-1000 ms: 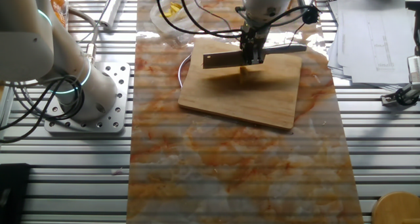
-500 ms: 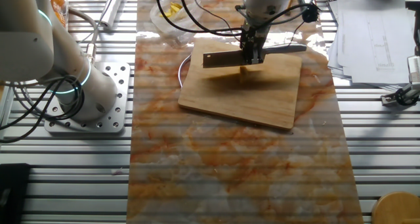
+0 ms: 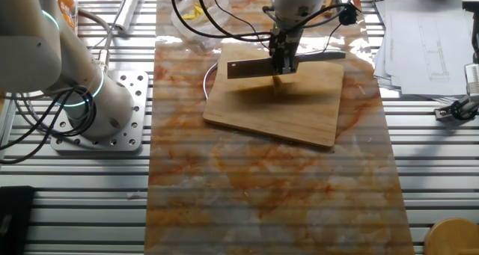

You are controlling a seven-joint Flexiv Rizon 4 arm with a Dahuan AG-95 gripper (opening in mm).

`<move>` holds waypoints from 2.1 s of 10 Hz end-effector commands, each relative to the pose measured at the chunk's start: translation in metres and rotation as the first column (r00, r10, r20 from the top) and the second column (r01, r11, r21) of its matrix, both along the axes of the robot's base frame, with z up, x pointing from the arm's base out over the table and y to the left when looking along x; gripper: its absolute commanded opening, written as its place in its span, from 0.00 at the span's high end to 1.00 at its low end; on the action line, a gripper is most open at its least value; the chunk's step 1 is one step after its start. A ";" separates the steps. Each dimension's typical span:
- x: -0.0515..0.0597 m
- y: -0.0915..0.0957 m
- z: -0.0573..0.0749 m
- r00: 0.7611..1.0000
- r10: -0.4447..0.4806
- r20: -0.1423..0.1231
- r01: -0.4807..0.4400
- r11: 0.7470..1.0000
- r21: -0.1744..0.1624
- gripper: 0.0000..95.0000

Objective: Chop the potatoes

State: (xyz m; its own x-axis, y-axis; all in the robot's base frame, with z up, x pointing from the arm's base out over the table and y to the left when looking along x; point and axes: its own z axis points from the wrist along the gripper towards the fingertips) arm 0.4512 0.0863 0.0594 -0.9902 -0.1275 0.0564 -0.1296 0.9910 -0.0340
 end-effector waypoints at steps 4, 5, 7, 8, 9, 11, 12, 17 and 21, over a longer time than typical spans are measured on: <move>0.001 0.000 -0.003 1.000 0.011 -0.001 -0.011 1.000 -0.009 1.00; 0.002 -0.001 -0.004 1.000 0.012 -0.001 -0.012 1.000 -0.011 1.00; 0.001 -0.003 -0.011 1.000 0.018 0.004 -0.018 1.000 -0.014 1.00; -0.001 -0.004 -0.015 1.000 0.022 0.008 -0.022 1.000 -0.007 1.00; -0.004 -0.003 -0.018 1.000 0.020 0.012 -0.020 1.000 -0.001 1.00; -0.004 -0.001 -0.022 1.000 0.024 0.016 -0.023 1.000 -0.005 1.00; -0.002 0.001 -0.025 1.000 0.021 0.021 -0.021 1.000 -0.011 1.00; -0.004 0.002 -0.036 0.999 0.043 0.021 -0.043 0.998 -0.037 1.00; -0.006 0.008 -0.014 0.999 0.043 0.012 -0.043 0.999 -0.032 1.00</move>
State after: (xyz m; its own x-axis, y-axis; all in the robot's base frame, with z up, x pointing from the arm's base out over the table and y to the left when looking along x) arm 0.4461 0.0942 0.0449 -0.9845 -0.1676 0.0520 -0.1709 0.9830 -0.0672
